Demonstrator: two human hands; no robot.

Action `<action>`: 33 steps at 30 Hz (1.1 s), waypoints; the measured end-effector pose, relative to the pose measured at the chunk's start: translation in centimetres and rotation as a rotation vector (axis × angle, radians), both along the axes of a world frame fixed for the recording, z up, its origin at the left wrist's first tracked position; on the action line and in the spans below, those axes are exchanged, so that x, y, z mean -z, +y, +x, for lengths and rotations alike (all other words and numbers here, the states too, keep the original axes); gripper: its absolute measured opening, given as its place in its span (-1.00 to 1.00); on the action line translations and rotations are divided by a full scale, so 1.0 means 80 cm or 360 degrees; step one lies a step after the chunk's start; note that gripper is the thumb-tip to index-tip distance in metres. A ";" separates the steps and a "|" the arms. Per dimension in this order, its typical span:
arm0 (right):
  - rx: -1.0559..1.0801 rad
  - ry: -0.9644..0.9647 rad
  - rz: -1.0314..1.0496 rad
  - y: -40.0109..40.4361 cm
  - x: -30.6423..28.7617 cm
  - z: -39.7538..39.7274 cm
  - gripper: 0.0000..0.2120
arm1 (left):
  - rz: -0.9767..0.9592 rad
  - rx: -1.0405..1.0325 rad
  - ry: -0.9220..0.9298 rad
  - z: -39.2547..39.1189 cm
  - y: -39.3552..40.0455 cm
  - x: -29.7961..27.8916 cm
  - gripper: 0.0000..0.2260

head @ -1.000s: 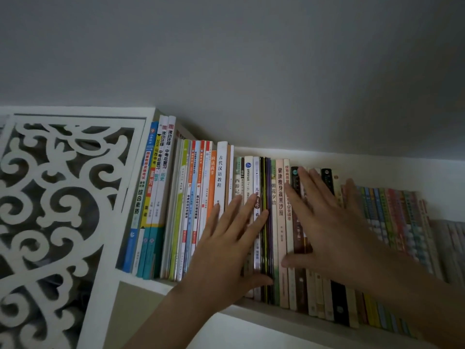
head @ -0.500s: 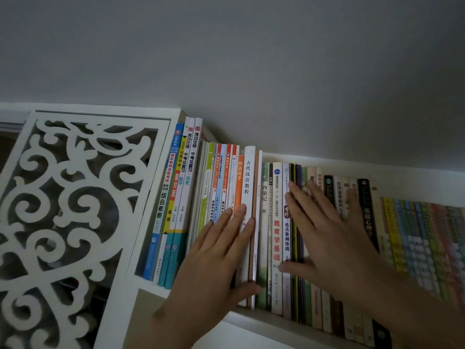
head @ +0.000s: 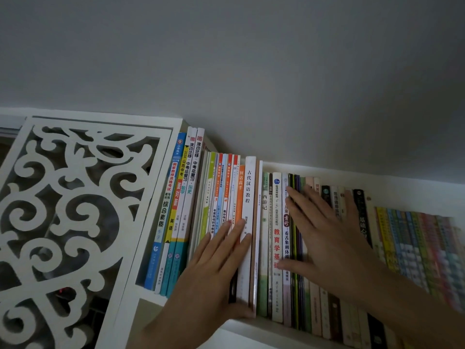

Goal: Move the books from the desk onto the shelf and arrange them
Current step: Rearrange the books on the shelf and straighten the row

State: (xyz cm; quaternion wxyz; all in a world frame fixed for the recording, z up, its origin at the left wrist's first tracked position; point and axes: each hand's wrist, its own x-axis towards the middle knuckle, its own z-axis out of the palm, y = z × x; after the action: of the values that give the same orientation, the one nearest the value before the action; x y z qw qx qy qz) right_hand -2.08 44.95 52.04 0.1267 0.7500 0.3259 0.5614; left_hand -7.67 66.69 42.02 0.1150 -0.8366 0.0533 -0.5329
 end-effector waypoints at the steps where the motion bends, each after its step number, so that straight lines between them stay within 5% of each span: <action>1: -0.0024 -0.0005 0.0002 0.002 -0.003 -0.001 -0.03 | -0.0001 -0.0013 0.0014 -0.001 0.004 -0.001 -0.06; 9: -0.0304 -0.0104 0.0129 0.046 -0.015 -0.012 -0.19 | -0.0124 -0.0053 -0.0029 0.002 0.025 -0.003 0.00; 16: -0.0265 -0.0038 0.0131 0.065 -0.037 -0.014 -0.09 | -0.0154 -0.0007 -0.0094 0.001 0.027 -0.003 -0.03; 23: -0.0319 0.0479 0.0071 0.077 -0.112 -0.027 0.10 | -0.0375 0.0161 -0.0409 -0.008 -0.004 -0.038 -0.50; 33: -0.0477 0.0687 -0.0045 0.073 -0.134 -0.014 -0.31 | -0.0390 0.0100 -0.0211 -0.008 -0.007 -0.153 -0.33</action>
State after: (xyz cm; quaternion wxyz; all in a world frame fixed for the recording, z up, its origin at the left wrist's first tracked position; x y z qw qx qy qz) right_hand -3.23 50.79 62.73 -0.0197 0.7939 0.4607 0.3963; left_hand -8.32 66.16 54.29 -0.0016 -0.8053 0.0061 -0.5929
